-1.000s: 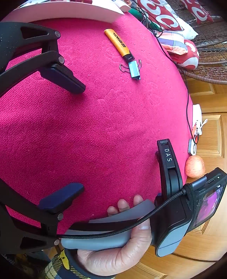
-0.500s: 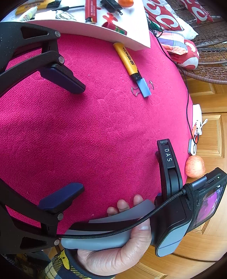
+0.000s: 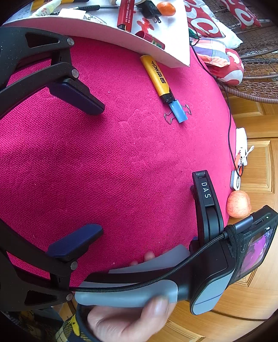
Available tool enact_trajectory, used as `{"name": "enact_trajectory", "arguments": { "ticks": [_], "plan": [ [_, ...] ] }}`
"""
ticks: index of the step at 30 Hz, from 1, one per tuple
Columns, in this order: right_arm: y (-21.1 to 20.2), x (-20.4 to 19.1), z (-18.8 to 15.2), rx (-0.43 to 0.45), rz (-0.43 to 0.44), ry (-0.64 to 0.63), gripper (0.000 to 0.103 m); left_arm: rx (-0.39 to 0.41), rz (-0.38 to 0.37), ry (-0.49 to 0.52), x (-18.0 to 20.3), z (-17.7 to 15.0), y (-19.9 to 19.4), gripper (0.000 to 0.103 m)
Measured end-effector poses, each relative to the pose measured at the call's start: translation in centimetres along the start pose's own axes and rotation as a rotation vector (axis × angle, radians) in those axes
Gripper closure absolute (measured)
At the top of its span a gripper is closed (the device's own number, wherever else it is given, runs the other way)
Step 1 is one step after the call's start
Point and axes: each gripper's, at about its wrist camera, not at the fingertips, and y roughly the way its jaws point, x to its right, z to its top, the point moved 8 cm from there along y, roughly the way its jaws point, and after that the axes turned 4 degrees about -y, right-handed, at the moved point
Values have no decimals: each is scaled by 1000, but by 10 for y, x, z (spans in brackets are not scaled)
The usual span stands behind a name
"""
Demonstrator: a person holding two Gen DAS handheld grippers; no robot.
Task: Organize rigid objects
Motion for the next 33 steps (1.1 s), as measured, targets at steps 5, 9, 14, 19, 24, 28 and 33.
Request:
{"name": "enact_trajectory", "arguments": {
  "ticks": [5,9,14,19,24,28,33],
  "plan": [
    [1,-2,0,0,0,0,0,0,0,0,0,0,0,0],
    [1,-1,1,-1,0,-1,0,0,0,0,0,0,0,0],
    [1,0,0,-1,0,-1,0,0,0,0,0,0,0,0],
    [1,0,0,0,0,-1,0,0,0,0,0,0,-2,0],
    [0,0,0,-1,0,-2,0,0,0,0,1,-2,-2,0],
    [1,0,0,-1,0,-2,0,0,0,0,1,-2,-2,0],
    [1,0,0,-3,0,-2,0,1,0,0,1,0,-2,0]
  ]
}}
